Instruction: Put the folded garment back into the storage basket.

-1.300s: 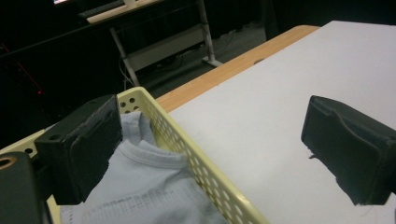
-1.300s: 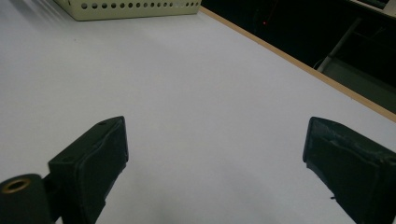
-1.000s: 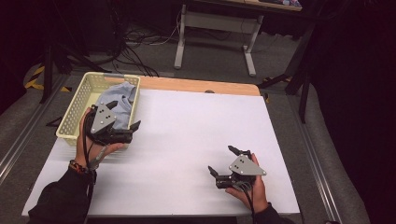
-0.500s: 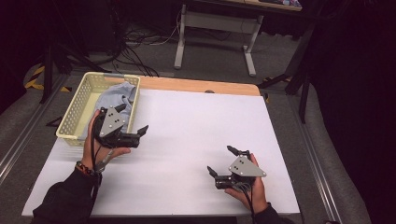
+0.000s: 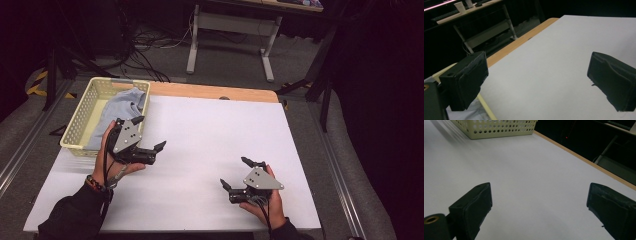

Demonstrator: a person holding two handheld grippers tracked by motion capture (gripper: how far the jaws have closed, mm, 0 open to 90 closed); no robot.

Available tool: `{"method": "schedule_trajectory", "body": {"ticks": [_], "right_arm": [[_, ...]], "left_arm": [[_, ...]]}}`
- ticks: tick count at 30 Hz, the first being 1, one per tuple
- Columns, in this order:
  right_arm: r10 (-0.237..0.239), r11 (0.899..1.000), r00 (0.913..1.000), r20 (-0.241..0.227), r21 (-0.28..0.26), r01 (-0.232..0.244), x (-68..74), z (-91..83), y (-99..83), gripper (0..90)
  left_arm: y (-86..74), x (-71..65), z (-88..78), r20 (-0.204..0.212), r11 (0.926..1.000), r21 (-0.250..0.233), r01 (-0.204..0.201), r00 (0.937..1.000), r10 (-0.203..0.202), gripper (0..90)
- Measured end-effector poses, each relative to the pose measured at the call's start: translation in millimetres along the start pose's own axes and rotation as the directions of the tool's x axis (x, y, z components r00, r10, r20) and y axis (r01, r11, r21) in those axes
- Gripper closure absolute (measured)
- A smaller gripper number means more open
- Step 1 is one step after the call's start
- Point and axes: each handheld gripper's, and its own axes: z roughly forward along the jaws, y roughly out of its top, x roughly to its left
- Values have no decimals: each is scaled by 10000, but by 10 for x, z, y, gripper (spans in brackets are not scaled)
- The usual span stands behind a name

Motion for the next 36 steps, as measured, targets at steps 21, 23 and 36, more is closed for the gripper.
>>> {"method": "schedule_trajectory", "body": {"ticks": [21, 23, 36], "right_arm": [[106, 9998, 9999, -113, 144, -105, -2, 13, -8, 67], [106, 9999, 9998, -149, 127, -104, 4, 17, -12, 65], [39, 10000, 9998, -187, -18, -39, 17, 5, -3, 66]], "left_arm": [[-57, -303, 102, 722, 9992, -26, -396, 9966, 397, 47], [-80, -322, 108, 739, 9990, 26, -454, 9962, 451, 48], [-190, -382, -43, 672, 9957, -365, -846, 9939, 869, 65]]}}
